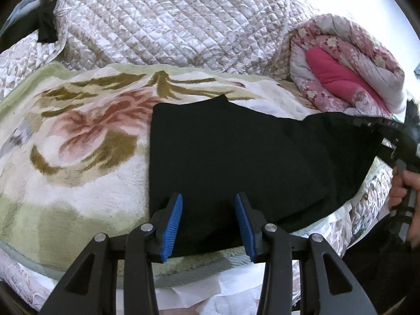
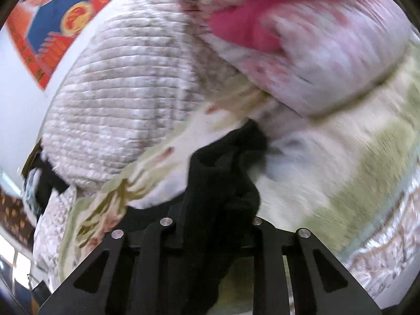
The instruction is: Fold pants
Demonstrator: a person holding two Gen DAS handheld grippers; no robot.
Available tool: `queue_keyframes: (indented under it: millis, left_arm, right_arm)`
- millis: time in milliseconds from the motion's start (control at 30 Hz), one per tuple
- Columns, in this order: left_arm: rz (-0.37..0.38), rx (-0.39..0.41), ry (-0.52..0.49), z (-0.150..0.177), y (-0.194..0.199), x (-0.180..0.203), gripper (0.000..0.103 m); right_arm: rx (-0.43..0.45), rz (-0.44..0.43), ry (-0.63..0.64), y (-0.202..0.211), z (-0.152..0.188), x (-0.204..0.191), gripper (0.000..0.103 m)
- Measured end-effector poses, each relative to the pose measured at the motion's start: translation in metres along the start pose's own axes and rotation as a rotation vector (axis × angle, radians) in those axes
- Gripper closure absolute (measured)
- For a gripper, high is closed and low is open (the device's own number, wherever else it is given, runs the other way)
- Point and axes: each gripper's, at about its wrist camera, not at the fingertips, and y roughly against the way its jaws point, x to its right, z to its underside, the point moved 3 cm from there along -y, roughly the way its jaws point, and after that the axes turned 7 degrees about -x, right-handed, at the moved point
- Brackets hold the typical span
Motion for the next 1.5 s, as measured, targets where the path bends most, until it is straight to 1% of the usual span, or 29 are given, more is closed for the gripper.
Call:
queue_keyframes:
  millis: [100, 233, 300, 333, 400, 433, 500, 533, 567, 600, 667, 733, 800, 833, 867, 967, 1000, 1033, 1167, 1200, 1267, 1333, 1400, 1433, 1467, 1500]
  left_arm:
    - [-0.008, 0.011, 0.02, -0.006, 0.006, -0.008, 0.059]
    - [-0.033, 0.037, 0.064, -0.013, 0.018, -0.027, 0.059]
    - [-0.046, 0.051, 0.102, -0.015, 0.025, -0.041, 0.059]
    - [-0.053, 0.057, 0.125, -0.016, 0.028, -0.049, 0.059]
    - [-0.067, 0.066, 0.167, -0.017, 0.034, -0.064, 0.059]
    - [-0.073, 0.07, 0.188, -0.017, 0.036, -0.073, 0.059]
    - [-0.082, 0.071, 0.22, -0.016, 0.038, -0.083, 0.059]
    - [-0.082, 0.071, 0.232, -0.015, 0.039, -0.087, 0.059]
    - [-0.083, 0.07, 0.239, -0.015, 0.039, -0.09, 0.059]
    - [-0.084, 0.07, 0.244, -0.014, 0.04, -0.091, 0.059]
    - [-0.08, 0.071, 0.247, -0.014, 0.04, -0.093, 0.059]
    - [-0.079, 0.071, 0.248, -0.014, 0.04, -0.093, 0.059]
    - [-0.074, 0.072, 0.253, -0.014, 0.039, -0.094, 0.059]
    - [-0.073, 0.073, 0.253, -0.014, 0.04, -0.094, 0.059]
    - [-0.072, 0.073, 0.252, -0.014, 0.04, -0.094, 0.059]
    - [-0.078, 0.07, 0.249, -0.013, 0.04, -0.093, 0.059]
    - [-0.079, 0.069, 0.251, -0.013, 0.039, -0.094, 0.059]
    - [-0.082, 0.07, 0.253, -0.012, 0.04, -0.094, 0.059]
    - [-0.088, 0.067, 0.268, -0.012, 0.037, -0.098, 0.059]
    - [-0.084, 0.063, 0.27, -0.012, 0.036, -0.098, 0.059]
    - [-0.083, 0.062, 0.267, -0.012, 0.035, -0.097, 0.059]
    - [-0.086, 0.06, 0.257, -0.012, 0.034, -0.096, 0.059]
    - [-0.088, 0.056, 0.253, -0.012, 0.033, -0.096, 0.059]
    - [-0.091, 0.055, 0.254, -0.011, 0.032, -0.096, 0.059]
    - [-0.093, 0.054, 0.256, -0.011, 0.032, -0.097, 0.059]
    - [-0.094, 0.053, 0.258, -0.011, 0.032, -0.097, 0.059]
  right_arm:
    - [-0.013, -0.043, 0.107, -0.005, -0.004, -0.045, 0.081]
    - [-0.049, -0.091, 0.288, -0.021, 0.011, -0.113, 0.081]
    - [-0.08, -0.119, 0.369, -0.032, 0.029, -0.142, 0.081]
    - [-0.115, -0.143, 0.409, -0.043, 0.044, -0.156, 0.081]
    - [-0.177, -0.163, 0.467, -0.061, 0.068, -0.172, 0.081]
    - [-0.233, -0.171, 0.514, -0.076, 0.089, -0.179, 0.081]
    - [-0.31, -0.172, 0.565, -0.095, 0.117, -0.183, 0.081]
    - [-0.349, -0.147, 0.601, -0.106, 0.135, -0.182, 0.081]
    - [-0.352, -0.138, 0.619, -0.109, 0.142, -0.181, 0.081]
    - [-0.339, -0.134, 0.633, -0.109, 0.144, -0.181, 0.081]
    - [-0.325, -0.129, 0.632, -0.104, 0.138, -0.184, 0.081]
    - [-0.278, -0.129, 0.658, -0.094, 0.131, -0.195, 0.081]
    - [-0.255, -0.142, 0.677, -0.087, 0.128, -0.204, 0.081]
    - [-0.263, -0.163, 0.682, -0.087, 0.131, -0.211, 0.081]
    - [-0.272, -0.166, 0.691, -0.091, 0.136, -0.214, 0.081]
    - [-0.345, -0.144, 0.728, -0.113, 0.166, -0.21, 0.081]
    - [-0.342, -0.15, 0.726, -0.113, 0.169, -0.207, 0.08]
    - [-0.321, -0.155, 0.726, -0.111, 0.17, -0.206, 0.08]
    - [-0.318, -0.18, 0.706, -0.106, 0.164, -0.204, 0.079]
    - [-0.313, -0.184, 0.707, -0.105, 0.164, -0.203, 0.077]
    - [-0.318, -0.222, 0.7, -0.106, 0.167, -0.202, 0.067]
    - [-0.321, -0.257, 0.706, -0.102, 0.17, -0.204, 0.05]
    - [-0.334, -0.276, 0.7, -0.095, 0.17, -0.206, 0.046]
    - [-0.337, -0.293, 0.692, -0.092, 0.169, -0.206, 0.046]
    - [-0.333, -0.323, 0.682, -0.084, 0.166, -0.207, 0.046]
    - [-0.308, -0.345, 0.677, -0.074, 0.161, -0.207, 0.046]
